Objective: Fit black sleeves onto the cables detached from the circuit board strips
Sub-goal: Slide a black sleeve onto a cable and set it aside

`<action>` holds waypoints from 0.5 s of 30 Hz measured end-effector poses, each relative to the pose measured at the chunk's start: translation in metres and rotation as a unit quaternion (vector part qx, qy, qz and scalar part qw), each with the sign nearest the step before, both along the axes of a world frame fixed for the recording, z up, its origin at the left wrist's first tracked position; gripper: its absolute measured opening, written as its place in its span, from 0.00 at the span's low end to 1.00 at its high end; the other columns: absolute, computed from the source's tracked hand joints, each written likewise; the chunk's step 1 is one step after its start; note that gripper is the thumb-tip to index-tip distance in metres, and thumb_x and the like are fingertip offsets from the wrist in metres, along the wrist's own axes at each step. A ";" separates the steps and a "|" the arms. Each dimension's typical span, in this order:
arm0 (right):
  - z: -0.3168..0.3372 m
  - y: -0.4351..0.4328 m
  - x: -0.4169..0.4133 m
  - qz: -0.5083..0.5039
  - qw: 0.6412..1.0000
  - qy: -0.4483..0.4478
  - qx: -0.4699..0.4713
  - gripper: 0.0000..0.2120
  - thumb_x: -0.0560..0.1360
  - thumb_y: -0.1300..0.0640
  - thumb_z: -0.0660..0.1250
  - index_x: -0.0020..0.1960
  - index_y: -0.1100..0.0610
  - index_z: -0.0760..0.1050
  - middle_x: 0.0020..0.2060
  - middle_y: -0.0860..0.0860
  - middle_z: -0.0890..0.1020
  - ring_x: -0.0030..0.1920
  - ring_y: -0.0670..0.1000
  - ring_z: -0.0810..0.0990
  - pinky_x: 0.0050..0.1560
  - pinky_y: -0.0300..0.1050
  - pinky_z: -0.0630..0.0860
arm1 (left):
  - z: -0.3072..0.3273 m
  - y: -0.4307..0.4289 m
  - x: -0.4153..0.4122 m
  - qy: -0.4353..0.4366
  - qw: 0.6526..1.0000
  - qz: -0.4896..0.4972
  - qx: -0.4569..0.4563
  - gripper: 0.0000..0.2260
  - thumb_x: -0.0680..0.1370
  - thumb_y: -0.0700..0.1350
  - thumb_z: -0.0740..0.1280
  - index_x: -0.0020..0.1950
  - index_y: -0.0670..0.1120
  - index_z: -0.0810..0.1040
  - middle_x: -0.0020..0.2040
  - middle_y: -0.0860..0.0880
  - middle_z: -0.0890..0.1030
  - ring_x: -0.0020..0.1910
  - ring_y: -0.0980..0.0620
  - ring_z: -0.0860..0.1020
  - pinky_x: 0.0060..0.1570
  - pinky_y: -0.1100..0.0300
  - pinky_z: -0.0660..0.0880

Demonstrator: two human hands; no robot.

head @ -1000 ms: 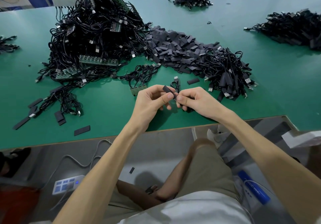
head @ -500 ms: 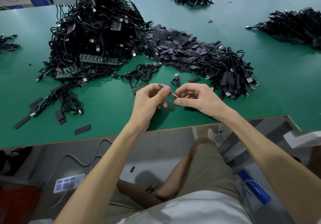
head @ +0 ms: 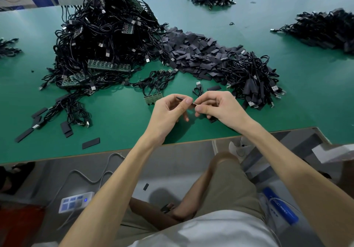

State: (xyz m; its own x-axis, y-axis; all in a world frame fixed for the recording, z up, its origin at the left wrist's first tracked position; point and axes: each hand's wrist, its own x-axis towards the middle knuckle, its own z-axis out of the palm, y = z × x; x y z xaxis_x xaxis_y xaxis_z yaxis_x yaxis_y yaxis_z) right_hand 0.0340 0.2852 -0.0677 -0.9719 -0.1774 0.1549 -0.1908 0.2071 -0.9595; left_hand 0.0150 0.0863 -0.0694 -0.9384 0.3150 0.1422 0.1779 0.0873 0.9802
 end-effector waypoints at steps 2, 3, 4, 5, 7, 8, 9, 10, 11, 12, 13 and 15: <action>0.000 0.000 0.000 -0.005 1.000 -0.004 -0.010 0.03 0.77 0.61 0.74 0.49 0.56 0.81 0.37 0.54 0.87 0.39 0.51 0.84 0.36 0.38 0.77 | 0.001 0.002 0.000 0.004 1.000 0.009 -0.022 0.13 0.84 0.51 0.64 0.50 0.45 0.83 0.42 0.47 0.86 0.30 0.53 0.77 0.33 0.66 0.69; 0.001 0.000 0.000 -0.007 1.000 -0.005 -0.013 0.03 0.77 0.61 0.74 0.49 0.57 0.81 0.37 0.55 0.87 0.38 0.51 0.84 0.35 0.38 0.77 | 0.001 0.003 0.000 0.007 0.999 0.017 -0.038 0.16 0.85 0.53 0.62 0.48 0.45 0.83 0.40 0.48 0.85 0.29 0.53 0.77 0.33 0.65 0.69; 0.001 0.000 0.000 -0.008 1.000 -0.004 -0.016 0.03 0.76 0.61 0.74 0.48 0.57 0.81 0.37 0.55 0.87 0.38 0.51 0.84 0.35 0.37 0.77 | 0.002 0.004 0.001 0.010 0.998 0.026 -0.054 0.18 0.85 0.54 0.60 0.47 0.44 0.82 0.38 0.47 0.84 0.28 0.53 0.76 0.33 0.64 0.69; 0.000 0.000 0.000 -0.011 1.000 -0.003 -0.019 0.03 0.76 0.61 0.75 0.48 0.57 0.81 0.36 0.55 0.87 0.37 0.51 0.83 0.35 0.37 0.77 | 0.002 0.005 0.001 0.015 0.997 0.035 -0.072 0.20 0.86 0.55 0.59 0.45 0.44 0.81 0.36 0.46 0.83 0.27 0.52 0.76 0.34 0.62 0.70; 0.000 0.001 0.000 -0.018 0.999 0.000 -0.029 0.03 0.76 0.61 0.75 0.47 0.56 0.81 0.36 0.55 0.87 0.37 0.53 0.83 0.34 0.37 0.77 | 0.002 0.007 0.003 0.026 0.993 0.048 -0.109 0.22 0.86 0.56 0.58 0.42 0.43 0.79 0.30 0.45 0.81 0.27 0.52 0.74 0.34 0.61 0.69; 0.000 0.001 0.000 -0.021 0.999 0.003 -0.032 0.04 0.75 0.61 0.76 0.46 0.55 0.81 0.36 0.55 0.87 0.37 0.56 0.83 0.34 0.37 0.77 | 0.003 0.008 0.004 0.027 0.991 0.051 -0.120 0.22 0.86 0.56 0.57 0.41 0.44 0.78 0.28 0.47 0.79 0.26 0.53 0.74 0.33 0.62 0.68; -0.001 0.001 0.000 -0.025 0.999 0.005 -0.033 0.04 0.75 0.61 0.76 0.45 0.55 0.81 0.36 0.56 0.87 0.37 0.60 0.83 0.34 0.38 0.76 | 0.004 0.009 0.005 0.025 0.990 0.050 -0.126 0.21 0.86 0.56 0.58 0.40 0.45 0.77 0.27 0.50 0.78 0.26 0.53 0.73 0.32 0.63 0.67; -0.001 0.002 -0.001 -0.027 0.999 0.005 -0.033 0.05 0.75 0.62 0.76 0.44 0.54 0.81 0.36 0.56 0.87 0.37 0.62 0.83 0.34 0.38 0.76 | 0.005 0.010 0.005 0.024 0.990 0.044 -0.131 0.20 0.86 0.55 0.58 0.39 0.48 0.76 0.27 0.54 0.77 0.25 0.54 0.72 0.31 0.63 0.67; -0.001 0.002 -0.001 -0.029 0.999 0.004 -0.030 0.06 0.75 0.62 0.76 0.44 0.54 0.81 0.36 0.56 0.87 0.37 0.61 0.82 0.34 0.39 0.76 | 0.006 0.010 0.006 0.024 0.990 0.034 -0.136 0.18 0.86 0.55 0.59 0.39 0.49 0.75 0.28 0.56 0.77 0.25 0.54 0.71 0.30 0.63 0.67; -0.002 0.002 -0.001 -0.029 0.999 0.003 -0.025 0.06 0.74 0.62 0.76 0.44 0.54 0.81 0.36 0.56 0.87 0.36 0.59 0.81 0.33 0.39 0.76 | 0.007 0.010 0.006 0.024 0.989 0.022 -0.142 0.18 0.86 0.54 0.59 0.39 0.49 0.75 0.29 0.55 0.77 0.26 0.54 0.71 0.31 0.62 0.68; -0.002 0.002 -0.001 -0.029 0.999 0.002 -0.018 0.06 0.74 0.61 0.77 0.44 0.54 0.81 0.36 0.55 0.87 0.35 0.56 0.81 0.33 0.40 0.76 | 0.008 0.010 0.006 0.026 0.989 0.011 -0.146 0.17 0.86 0.54 0.60 0.39 0.49 0.75 0.31 0.54 0.77 0.26 0.53 0.71 0.31 0.60 0.68; -0.003 0.002 -0.002 -0.030 1.000 0.003 -0.007 0.06 0.74 0.62 0.77 0.44 0.55 0.81 0.35 0.54 0.87 0.32 0.51 0.80 0.33 0.40 0.76 | 0.009 0.008 0.006 0.031 0.988 0.000 -0.154 0.17 0.85 0.53 0.60 0.41 0.46 0.74 0.33 0.50 0.78 0.26 0.53 0.71 0.31 0.59 0.68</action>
